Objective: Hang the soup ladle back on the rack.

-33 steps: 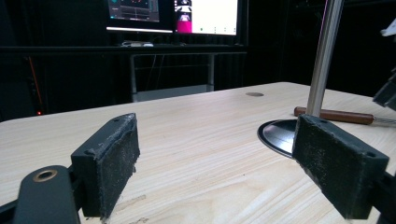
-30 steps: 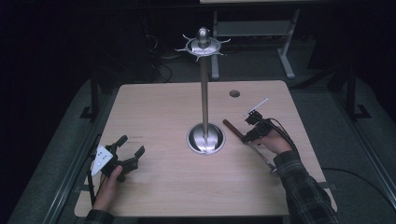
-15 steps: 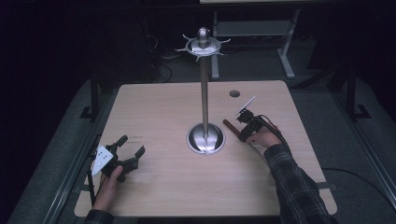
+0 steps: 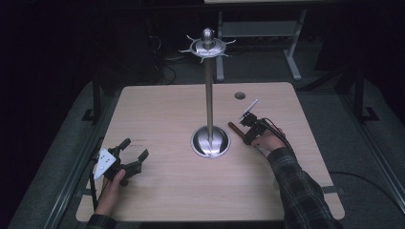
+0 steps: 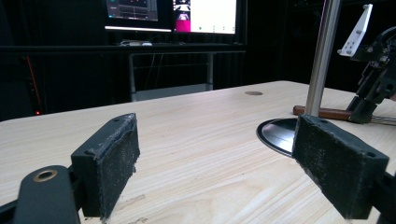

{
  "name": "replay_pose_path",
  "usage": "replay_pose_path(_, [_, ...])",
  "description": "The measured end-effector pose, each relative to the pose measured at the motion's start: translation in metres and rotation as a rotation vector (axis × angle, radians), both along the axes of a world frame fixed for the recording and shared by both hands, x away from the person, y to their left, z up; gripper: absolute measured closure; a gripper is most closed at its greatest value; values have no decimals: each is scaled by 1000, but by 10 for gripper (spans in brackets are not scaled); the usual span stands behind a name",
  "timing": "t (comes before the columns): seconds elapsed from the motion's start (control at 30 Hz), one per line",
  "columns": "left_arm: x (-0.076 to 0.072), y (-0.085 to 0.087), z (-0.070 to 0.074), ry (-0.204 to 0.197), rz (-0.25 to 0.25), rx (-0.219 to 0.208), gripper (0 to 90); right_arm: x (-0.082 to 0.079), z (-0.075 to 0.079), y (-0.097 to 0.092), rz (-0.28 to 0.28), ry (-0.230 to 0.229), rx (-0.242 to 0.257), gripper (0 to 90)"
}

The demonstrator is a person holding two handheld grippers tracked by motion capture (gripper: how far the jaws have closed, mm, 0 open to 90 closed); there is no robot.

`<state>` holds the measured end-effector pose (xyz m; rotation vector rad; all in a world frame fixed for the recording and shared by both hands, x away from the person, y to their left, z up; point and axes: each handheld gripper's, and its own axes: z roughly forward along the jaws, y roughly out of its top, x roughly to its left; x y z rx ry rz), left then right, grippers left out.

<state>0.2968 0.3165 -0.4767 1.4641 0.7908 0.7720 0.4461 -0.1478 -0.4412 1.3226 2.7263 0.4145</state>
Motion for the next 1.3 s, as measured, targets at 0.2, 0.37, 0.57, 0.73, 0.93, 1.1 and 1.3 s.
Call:
replay_pose_path(0.2, [0, 0, 0, 0, -3, 1, 144, -1, 0, 0, -19, -6, 0, 727])
replay_pose_path(0.37, [0, 0, 0, 2, -2, 1, 144, -1, 1, -2, -33, -22, 0, 730])
replay_pose_path(0.57, [0, 0, 0, 1, -3, 3, 144, -4, 13, -10, -42, -49, 50, 730])
replay_pose_path(0.73, [0, 0, 0, -1, -3, 2, 143, -11, 27, -16, -44, -103, 92, 731])
replay_pose_path(0.93, [0, 0, 0, 0, -1, 2, 144, -21, 44, -24, -53, -166, 143, 731])
replay_pose_path(1.1, [0, 0, 0, 0, -2, 2, 144, -29, 57, -33, -58, -221, 206, 732])
replay_pose_path(1.3, [0, 0, 0, 0, -2, 2, 144, -42, 67, -45, -75, -307, 304, 732])
